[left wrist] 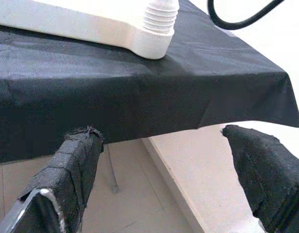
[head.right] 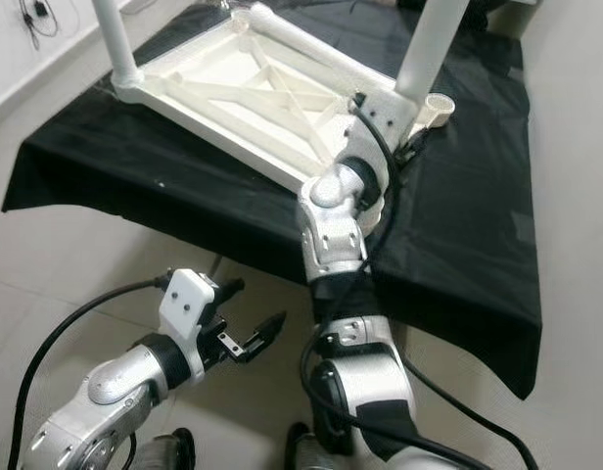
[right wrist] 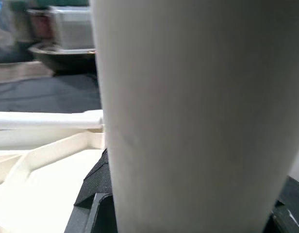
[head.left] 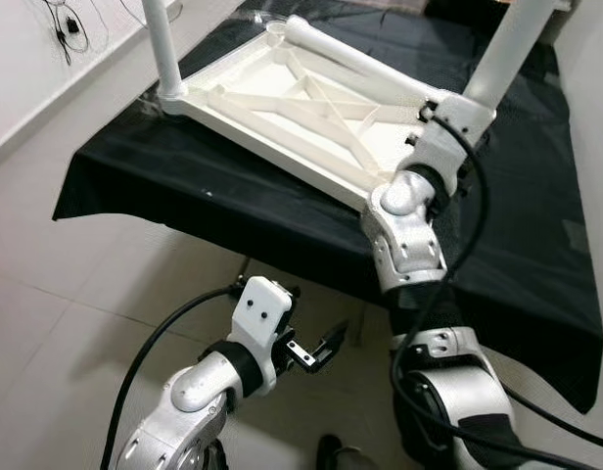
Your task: Building children table
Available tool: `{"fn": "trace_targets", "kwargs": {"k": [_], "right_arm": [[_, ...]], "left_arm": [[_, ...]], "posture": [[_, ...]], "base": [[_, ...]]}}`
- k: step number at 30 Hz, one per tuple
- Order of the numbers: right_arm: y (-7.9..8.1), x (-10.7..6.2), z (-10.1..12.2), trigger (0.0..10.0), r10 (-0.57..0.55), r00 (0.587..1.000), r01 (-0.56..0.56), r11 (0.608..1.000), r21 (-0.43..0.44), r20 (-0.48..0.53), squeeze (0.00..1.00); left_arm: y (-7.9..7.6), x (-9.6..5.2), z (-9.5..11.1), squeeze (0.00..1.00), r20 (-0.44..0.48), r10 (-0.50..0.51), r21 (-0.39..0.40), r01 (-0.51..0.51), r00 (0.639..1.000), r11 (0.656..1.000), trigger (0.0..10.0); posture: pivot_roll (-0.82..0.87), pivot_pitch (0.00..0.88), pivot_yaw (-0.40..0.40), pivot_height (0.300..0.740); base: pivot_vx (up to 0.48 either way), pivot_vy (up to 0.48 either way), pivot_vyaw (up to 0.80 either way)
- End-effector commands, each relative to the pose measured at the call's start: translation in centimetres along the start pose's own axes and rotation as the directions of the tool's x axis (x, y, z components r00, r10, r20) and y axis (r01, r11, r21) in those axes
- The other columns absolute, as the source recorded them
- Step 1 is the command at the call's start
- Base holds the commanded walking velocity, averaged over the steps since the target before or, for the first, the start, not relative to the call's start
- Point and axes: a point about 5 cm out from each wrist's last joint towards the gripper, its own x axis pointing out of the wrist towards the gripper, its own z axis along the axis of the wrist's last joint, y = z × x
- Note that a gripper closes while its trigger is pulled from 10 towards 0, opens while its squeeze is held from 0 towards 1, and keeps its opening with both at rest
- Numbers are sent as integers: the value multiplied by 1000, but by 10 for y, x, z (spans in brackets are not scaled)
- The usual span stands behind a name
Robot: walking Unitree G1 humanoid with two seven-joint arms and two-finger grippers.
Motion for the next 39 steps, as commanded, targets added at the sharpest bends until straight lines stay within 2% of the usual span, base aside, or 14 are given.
{"fn": "trace_targets", "kwargs": {"k": [1, 8, 10, 12, 14, 18, 23, 26, 28, 39], "right_arm": [[-16, 4, -41, 10000, -98, 983, 81, 990, -116, -156, 0], [-14, 3, -41, 10000, -114, 976, 96, 990, -104, -183, 0], [-10, 3, -44, 10000, -88, 963, 79, 996, -44, -254, 0], [-11, 4, -47, 10000, -89, 955, 86, 996, -24, -283, 0], [-11, 4, -47, 10000, -89, 955, 86, 996, -24, -283, 0], [-20, 5, -56, 10000, -142, 925, 143, 989, -25, -352, 0], [-24, 7, -57, 10000, -175, 920, 172, 984, -40, -350, 0], [-24, 7, -57, 10000, -163, 922, 161, 986, -35, -351, 0], [-21, 6, -55, 10000, -130, 941, 123, 992, -41, -312, 0], [-19, 3, -55, 10000, -119, 948, 110, 993, -46, -296, 0]], "left_arm": [[-2, -1, -5, 0, -19, -4, -1, 4, 1000, 1000, 10000], [-2, 0, -6, 0, -19, -4, -1, 4, 1000, 1000, 10000], [-2, 1, -6, 0, -19, -4, -3, 3, 1000, 1000, 10000], [-3, 1, -6, 0, -19, -4, -4, 4, 1000, 1000, 10000], [-3, 1, -6, 0, -19, -4, -4, 4, 1000, 1000, 10000], [-3, 1, -6, 0, -18, -5, -4, 5, 1000, 1000, 10000], [-3, 1, -6, 0, -17, -4, -4, 4, 1000, 1000, 10000], [-3, 1, -6, 0, -17, -4, -3, 4, 1000, 1000, 10000], [-3, 1, -7, 0, -18, -5, -3, 5, 1000, 1000, 10000], [-3, 2, -7, 0, -19, -7, -2, 7, 1000, 1000, 10000]], "posture": [[91, 238, -80, 740], [91, 237, -82, 740], [91, 237, -82, 740], [91, 237, -82, 740], [91, 237, -82, 740], [88, 239, -79, 740], [86, 243, -76, 740], [85, 243, -74, 740], [84, 241, -74, 740], [83, 232, -73, 740]], "base": [[0, 0, 0], [0, 0, 0], [0, 0, 0], [0, 0, 0], [0, 0, 0], [0, 0, 0], [0, 0, 0], [0, 0, 0], [0, 0, 0], [0, 0, 0]]}}
